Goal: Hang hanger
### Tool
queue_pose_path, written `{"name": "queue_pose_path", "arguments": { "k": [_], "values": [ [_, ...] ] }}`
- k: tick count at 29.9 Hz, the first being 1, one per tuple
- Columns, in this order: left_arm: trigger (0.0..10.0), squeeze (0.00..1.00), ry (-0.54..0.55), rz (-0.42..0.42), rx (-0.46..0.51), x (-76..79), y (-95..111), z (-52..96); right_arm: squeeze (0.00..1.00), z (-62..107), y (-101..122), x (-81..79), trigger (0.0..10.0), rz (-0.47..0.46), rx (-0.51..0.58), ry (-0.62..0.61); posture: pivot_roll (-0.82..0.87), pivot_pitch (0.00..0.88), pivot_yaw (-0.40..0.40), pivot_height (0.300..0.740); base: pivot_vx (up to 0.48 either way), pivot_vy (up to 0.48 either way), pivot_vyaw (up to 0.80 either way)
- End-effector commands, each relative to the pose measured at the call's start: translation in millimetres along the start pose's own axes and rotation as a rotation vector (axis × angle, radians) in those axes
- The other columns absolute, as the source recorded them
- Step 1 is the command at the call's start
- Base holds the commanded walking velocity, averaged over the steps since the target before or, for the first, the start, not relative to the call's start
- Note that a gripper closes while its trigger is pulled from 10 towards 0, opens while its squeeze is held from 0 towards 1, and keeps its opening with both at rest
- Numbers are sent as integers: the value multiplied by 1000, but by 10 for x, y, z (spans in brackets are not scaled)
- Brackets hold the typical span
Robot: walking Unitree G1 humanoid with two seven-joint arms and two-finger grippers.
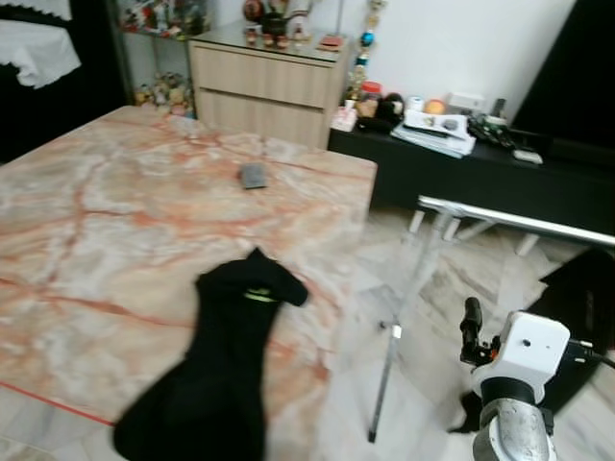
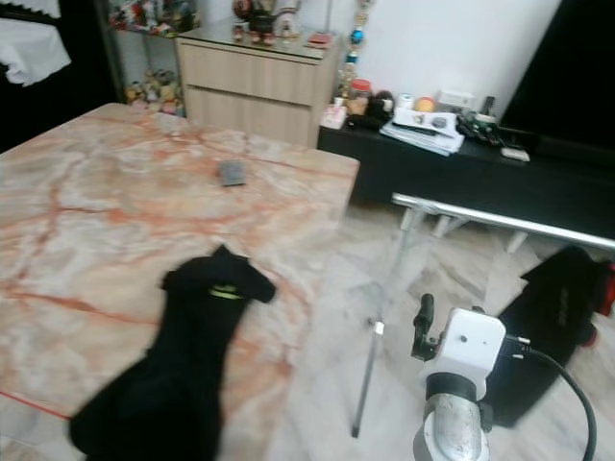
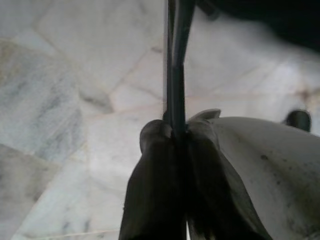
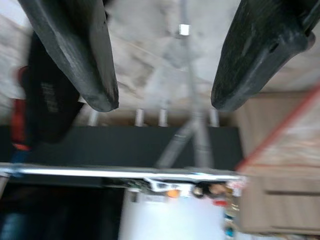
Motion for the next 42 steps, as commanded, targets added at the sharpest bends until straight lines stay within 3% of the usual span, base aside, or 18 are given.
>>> {"name": "queue_pose_path", "arguments": {
  "k": [1, 22, 28, 31, 34, 38, 42],
  "values": [
    [10000, 0, -16, -12, -40, 47, -118, 17, 0, -20, 38, 4, 10000, -5, 11, -9, 89, 31, -59, 740, 0, -352, 0],
    [10000, 0, -42, -58, -58, 100, -143, 14, 0, -77, -32, -9, 10000, 24, -11, 6, 83, 28, -59, 740, 0, -356, 0],
    [10000, 0, -51, -66, -44, 91, -122, 17, 0, -132, -164, -22, 10000, 59, -53, 23, 84, 30, -57, 740, 0, 0, 0],
    [10000, 0, -61, -112, -30, 85, -87, 15, 0, -155, -227, -56, 10000, 78, -79, 47, 78, 30, -57, 740, 0, 0, 0],
    [10000, 0, -71, -181, -5, 94, -25, 7, 0, -188, -308, -102, 10000, 106, -110, 83, 79, 32, -59, 740, 0, 0, 0],
    [10000, 0, -64, -232, 77, 78, 235, -31, 0, -261, -413, -231, 10000, 156, -142, 157, 79, 28, -60, 740, 0, 0, 0],
    [10000, 0, -78, -292, 194, 144, 636, -71, 0, -289, -589, -416, 10000, 216, -198, 275, 81, 25, -57, 740, 0, 0, 0]
  ]
}}
Point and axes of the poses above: a point about 5 cm out from each wrist's last joint towards the gripper, its own z axis pointing back from the gripper into the wrist, its own y axis along the axis of the wrist's last joint, x = y × z, the point moved 4 cm from there along -z, pointing out of the wrist towards the gripper, and after that the axes turned 9 degrees about z, right-handed, at the moved point
